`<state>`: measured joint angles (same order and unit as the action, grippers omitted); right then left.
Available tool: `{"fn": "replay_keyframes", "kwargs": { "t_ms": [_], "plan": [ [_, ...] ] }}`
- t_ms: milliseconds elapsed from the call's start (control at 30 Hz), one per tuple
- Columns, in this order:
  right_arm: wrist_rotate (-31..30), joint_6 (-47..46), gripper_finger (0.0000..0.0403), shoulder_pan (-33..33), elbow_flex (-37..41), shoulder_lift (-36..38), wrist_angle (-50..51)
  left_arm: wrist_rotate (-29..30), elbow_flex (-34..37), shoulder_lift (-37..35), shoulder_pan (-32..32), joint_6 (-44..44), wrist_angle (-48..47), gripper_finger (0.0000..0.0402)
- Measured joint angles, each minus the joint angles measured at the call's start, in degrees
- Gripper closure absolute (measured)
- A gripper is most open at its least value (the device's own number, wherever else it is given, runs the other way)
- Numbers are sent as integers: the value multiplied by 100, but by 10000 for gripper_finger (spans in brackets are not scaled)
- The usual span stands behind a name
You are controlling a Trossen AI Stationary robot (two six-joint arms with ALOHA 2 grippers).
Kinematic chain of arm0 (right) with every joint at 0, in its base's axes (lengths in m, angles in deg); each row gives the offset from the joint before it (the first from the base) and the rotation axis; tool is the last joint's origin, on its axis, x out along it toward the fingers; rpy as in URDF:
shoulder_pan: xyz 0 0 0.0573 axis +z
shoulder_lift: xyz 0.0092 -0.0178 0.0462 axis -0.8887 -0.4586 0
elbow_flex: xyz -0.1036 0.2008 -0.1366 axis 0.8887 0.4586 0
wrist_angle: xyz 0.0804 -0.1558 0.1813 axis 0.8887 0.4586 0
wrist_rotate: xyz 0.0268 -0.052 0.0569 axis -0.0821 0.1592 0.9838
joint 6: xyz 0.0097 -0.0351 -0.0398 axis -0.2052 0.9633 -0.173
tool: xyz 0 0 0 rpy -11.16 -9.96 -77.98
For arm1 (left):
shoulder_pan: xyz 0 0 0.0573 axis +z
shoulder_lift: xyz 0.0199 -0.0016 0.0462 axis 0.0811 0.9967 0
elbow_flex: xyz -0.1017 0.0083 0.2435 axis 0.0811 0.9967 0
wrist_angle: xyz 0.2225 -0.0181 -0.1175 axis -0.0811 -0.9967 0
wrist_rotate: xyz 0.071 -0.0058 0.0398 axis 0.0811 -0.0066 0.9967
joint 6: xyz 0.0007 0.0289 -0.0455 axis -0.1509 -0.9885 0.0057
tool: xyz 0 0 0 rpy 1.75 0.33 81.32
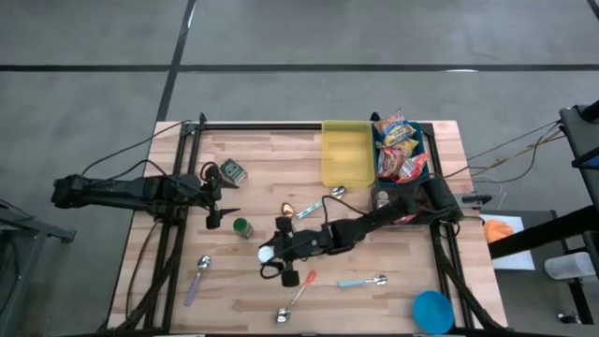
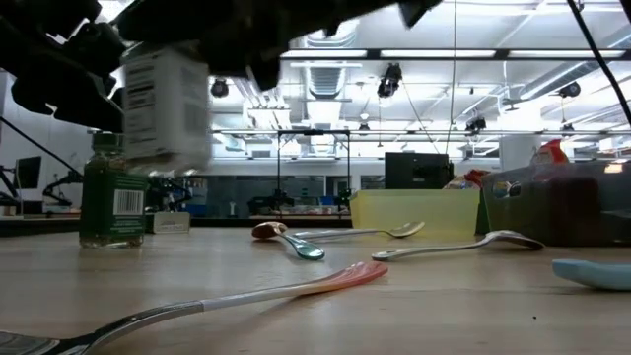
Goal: Pick & Place Food Item
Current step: Put the white seasoning bottle into the black bin
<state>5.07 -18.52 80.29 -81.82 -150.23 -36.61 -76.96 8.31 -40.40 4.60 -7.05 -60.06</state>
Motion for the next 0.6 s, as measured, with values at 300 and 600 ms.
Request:
{"fn": "replay_keyframes", "kwargs": {
  "t_ms": [300, 600],
  "plan": [
    [-1750, -547, 202, 306, 677, 1206, 911, 2, 0, 0, 0, 0, -1, 62],
    [-4232, -1720, 202, 884, 2189, 2602, 942, 0, 0, 2, 2, 0, -66, 61]
  ]
}}
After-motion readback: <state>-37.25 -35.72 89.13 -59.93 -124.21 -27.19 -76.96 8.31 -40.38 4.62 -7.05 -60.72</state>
